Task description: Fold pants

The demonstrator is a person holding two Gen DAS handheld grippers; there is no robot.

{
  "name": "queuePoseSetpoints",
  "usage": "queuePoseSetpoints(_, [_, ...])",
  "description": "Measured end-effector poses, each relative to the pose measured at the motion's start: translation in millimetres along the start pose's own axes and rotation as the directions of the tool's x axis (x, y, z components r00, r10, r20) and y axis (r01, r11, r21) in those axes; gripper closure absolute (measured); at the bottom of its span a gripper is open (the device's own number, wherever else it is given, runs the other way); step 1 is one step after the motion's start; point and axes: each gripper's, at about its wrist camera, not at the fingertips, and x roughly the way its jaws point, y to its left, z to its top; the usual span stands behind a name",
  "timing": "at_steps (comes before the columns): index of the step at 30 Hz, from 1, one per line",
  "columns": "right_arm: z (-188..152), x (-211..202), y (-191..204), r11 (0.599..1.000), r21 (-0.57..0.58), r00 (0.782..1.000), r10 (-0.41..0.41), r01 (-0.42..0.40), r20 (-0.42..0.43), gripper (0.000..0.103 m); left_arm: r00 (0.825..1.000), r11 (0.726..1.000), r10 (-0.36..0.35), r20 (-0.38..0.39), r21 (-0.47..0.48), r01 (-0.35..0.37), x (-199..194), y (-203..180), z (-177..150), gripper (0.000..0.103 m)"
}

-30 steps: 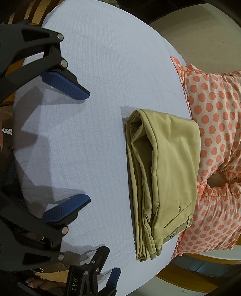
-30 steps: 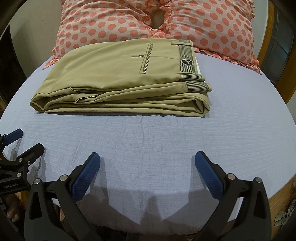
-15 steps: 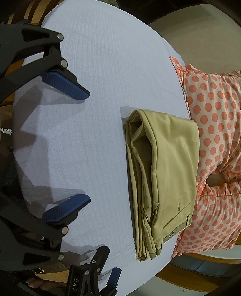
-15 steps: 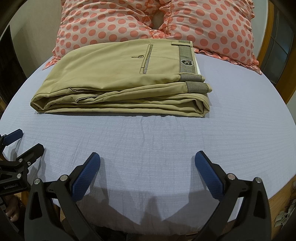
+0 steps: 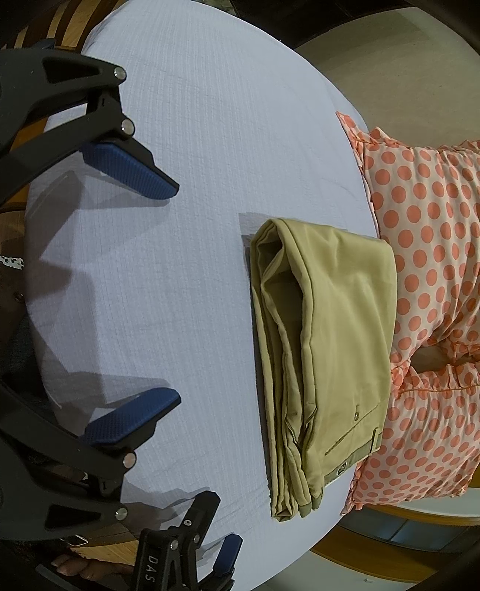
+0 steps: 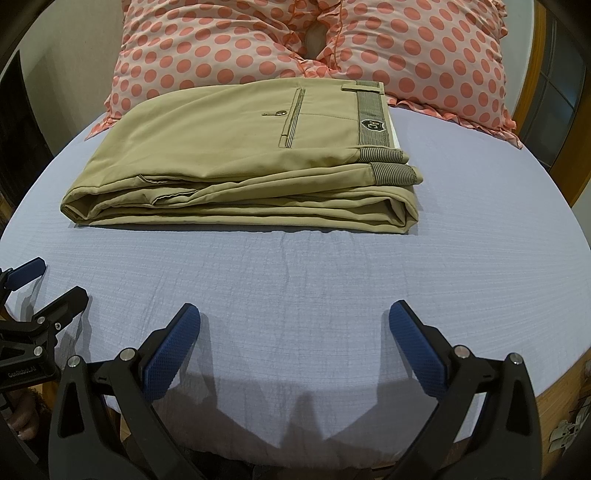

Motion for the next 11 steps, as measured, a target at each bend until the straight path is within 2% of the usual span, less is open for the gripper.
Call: queuePoseSetpoints(11, [0.6, 0.6, -0.2, 1.000, -0.001, 1.000, 0.001, -0.001, 0.001, 0.001, 1.000, 1.000, -0.004, -0.007, 0.002, 0.004, 0.1, -0.5, 0.3, 0.002])
